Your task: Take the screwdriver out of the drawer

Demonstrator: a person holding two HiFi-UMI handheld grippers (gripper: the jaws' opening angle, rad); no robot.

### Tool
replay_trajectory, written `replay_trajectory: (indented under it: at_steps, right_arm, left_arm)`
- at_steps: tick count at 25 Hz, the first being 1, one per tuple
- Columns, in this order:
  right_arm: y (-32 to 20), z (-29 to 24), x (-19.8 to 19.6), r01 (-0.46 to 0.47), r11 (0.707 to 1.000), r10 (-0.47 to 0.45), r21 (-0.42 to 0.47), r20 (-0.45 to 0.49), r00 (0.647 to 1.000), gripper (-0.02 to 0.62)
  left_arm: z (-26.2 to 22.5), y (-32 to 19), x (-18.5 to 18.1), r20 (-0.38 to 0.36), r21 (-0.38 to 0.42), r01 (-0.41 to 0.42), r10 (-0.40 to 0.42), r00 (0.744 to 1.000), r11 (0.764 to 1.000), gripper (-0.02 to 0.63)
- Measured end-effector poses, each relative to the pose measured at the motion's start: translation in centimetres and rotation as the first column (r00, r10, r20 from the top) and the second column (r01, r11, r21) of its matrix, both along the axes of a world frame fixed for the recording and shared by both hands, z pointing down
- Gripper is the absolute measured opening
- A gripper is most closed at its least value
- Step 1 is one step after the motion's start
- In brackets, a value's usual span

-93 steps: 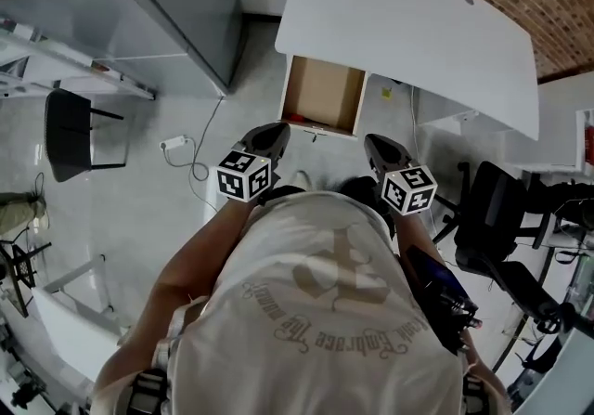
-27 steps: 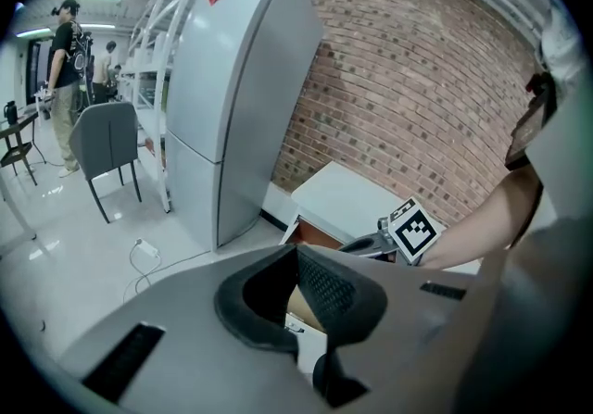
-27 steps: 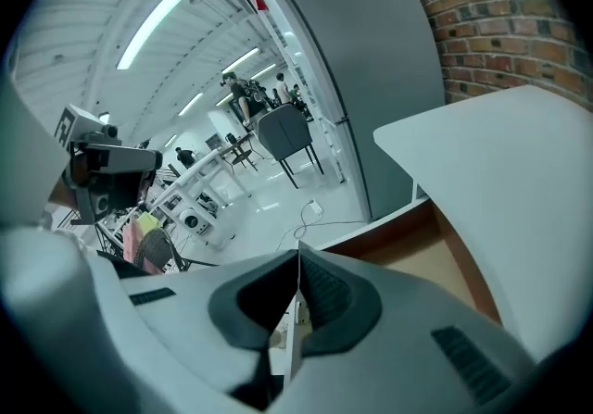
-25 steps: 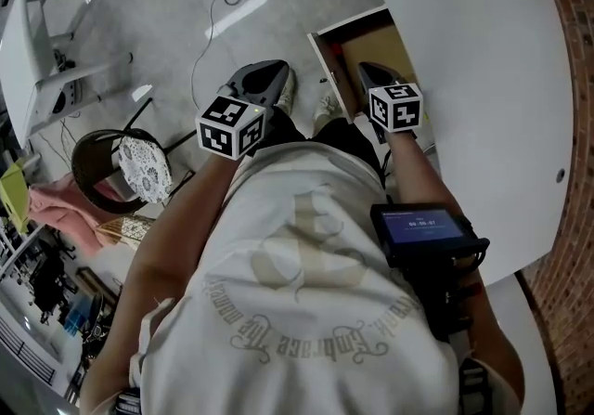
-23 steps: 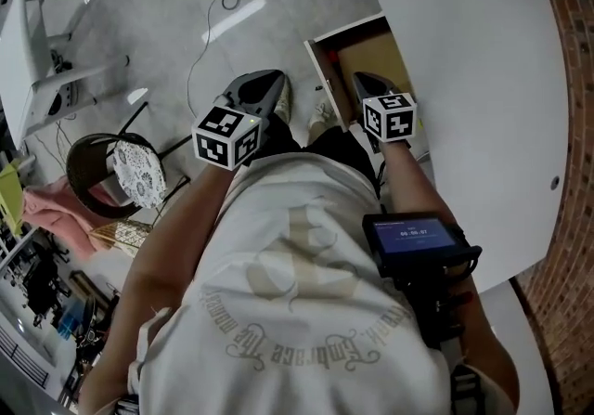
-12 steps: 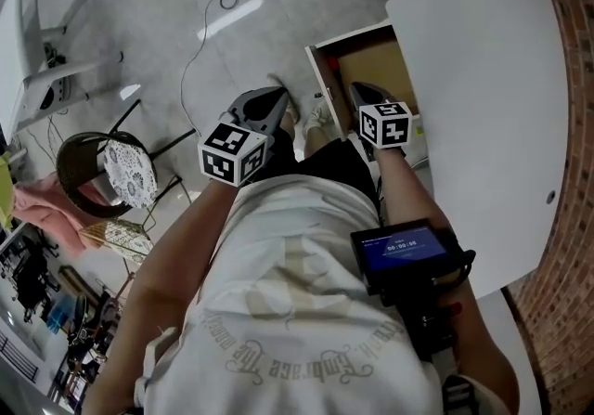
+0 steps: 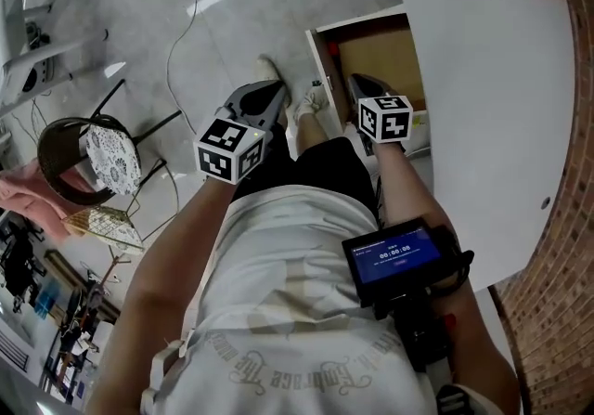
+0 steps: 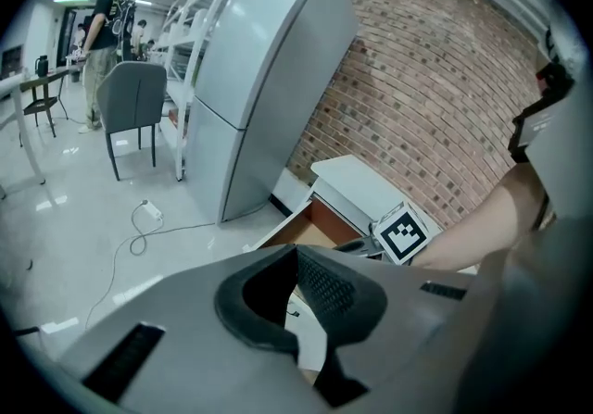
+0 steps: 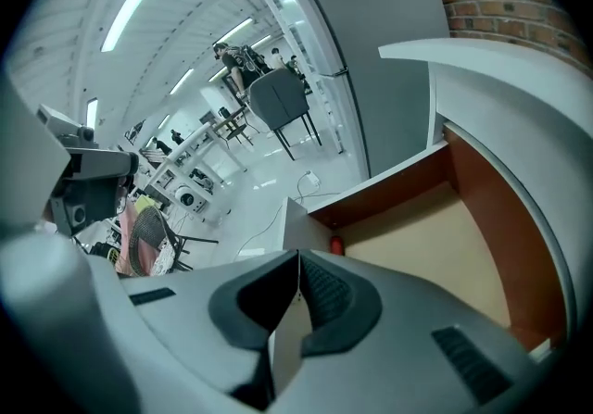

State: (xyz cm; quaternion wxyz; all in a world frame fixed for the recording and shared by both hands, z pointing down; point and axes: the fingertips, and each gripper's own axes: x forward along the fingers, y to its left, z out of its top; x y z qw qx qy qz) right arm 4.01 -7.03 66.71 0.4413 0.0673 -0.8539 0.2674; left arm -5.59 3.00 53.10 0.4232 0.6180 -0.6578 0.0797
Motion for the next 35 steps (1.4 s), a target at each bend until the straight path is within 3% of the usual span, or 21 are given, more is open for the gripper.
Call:
replay_trajectory:
  at_steps: [7, 13, 19, 25, 35]
  right_arm:
    - [0.4, 4.8, -0.9, -0.009, 1.000, 0.008, -0.030, -0.033, 0.999, 0.025]
    - [0.7, 7.9, -3.9, -0.005, 0.999, 0.004, -0.036, -0.032, 0.999, 0.025]
    - [0.2, 10.9, -5.4, 0.033, 0.999, -0.034, -0.019, -0.058, 0.998, 0.025]
    - [-0.1, 13.9, -5.7, 0.062, 0.998, -0.064, -0.017, -0.096, 0.993, 0.025]
    - [-0.4, 18.1, -6.1, 0.142, 0.990, -0.141, -0.002, -0.138, 0.980, 0.025]
  left_arm:
    - [3.9, 0.7, 0.7, -0.046, -0.019, 0.002, -0.003, 0.999, 1.000, 0.020]
    - [6.5, 2.4, 0.5, -0.069, -0.044, -0.010, 0.007, 0.998, 0.999, 0.020]
    - [9.2, 3.1, 0.4, -0.113, -0.059, 0.036, -0.042, 0.993, 0.998, 0.020]
    - [11.1, 2.6, 1.2, -0.157, -0.054, 0.020, -0.029, 0.987, 0.998, 0.020]
    - [14.1, 3.5, 0.4, -0.178, -0.080, 0.062, -0.076, 0.981, 0.995, 0.020]
